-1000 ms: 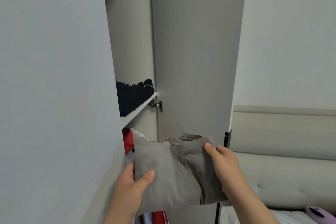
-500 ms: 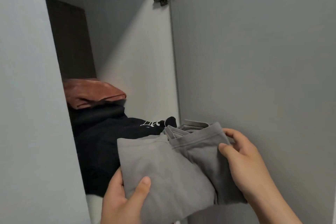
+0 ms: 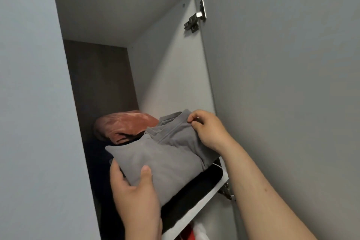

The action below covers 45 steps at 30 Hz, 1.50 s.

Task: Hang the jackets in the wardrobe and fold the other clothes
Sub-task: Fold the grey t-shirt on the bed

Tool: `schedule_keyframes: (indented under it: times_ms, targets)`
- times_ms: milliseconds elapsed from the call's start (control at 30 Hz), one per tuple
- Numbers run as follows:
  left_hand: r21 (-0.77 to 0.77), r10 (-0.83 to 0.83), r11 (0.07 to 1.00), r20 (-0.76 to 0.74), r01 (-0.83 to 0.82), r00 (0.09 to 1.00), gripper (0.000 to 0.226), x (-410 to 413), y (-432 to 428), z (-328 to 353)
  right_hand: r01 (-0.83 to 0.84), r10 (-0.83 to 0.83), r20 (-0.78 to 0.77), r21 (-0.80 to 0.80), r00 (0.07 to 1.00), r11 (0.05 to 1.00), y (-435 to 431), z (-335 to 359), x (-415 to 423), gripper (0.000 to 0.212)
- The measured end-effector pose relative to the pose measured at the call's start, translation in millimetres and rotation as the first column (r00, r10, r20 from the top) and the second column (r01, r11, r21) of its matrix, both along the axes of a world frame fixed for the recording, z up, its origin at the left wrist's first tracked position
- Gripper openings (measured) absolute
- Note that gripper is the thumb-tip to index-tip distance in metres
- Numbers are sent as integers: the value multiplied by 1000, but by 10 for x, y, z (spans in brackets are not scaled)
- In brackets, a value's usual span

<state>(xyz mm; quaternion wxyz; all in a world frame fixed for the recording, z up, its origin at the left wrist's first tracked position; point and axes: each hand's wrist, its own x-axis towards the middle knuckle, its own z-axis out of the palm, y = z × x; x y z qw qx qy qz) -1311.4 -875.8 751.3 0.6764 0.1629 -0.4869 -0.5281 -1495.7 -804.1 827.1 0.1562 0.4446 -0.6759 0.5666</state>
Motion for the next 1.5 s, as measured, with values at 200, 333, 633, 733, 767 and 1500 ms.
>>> schedule_keyframes:
  times_ms: [200,333,633,733,767,1500]
  targets:
    - [144,84,985,93,-97,992,63,-158,-289,66,-142,125,157,105,980,984,-564,-69,-341,21]
    - [244,114,958,161,-152,980,58,-207,-343,-52,-157,129,184,147,974,977,-803,-334,-500,19]
    - [-497,602,793,728,-351,328,98,-209,-108,-55,68,-74,14,256,997,964,-838,-585,-679,20]
    - [-680,673,720,733,-137,-103,85,-249,-65,10,13,44,-162,338,986,941,-810,-620,-519,31]
    - [-646,626,757,761,-103,-169,75,-264,-95,41,-13,97,-193,397,976,918,-798,-640,-464,32]
    - [-541,542,840,827,55,-146,98,-78,52,-516,100,-34,-205,324,978,941,-100,-1525,-59,47]
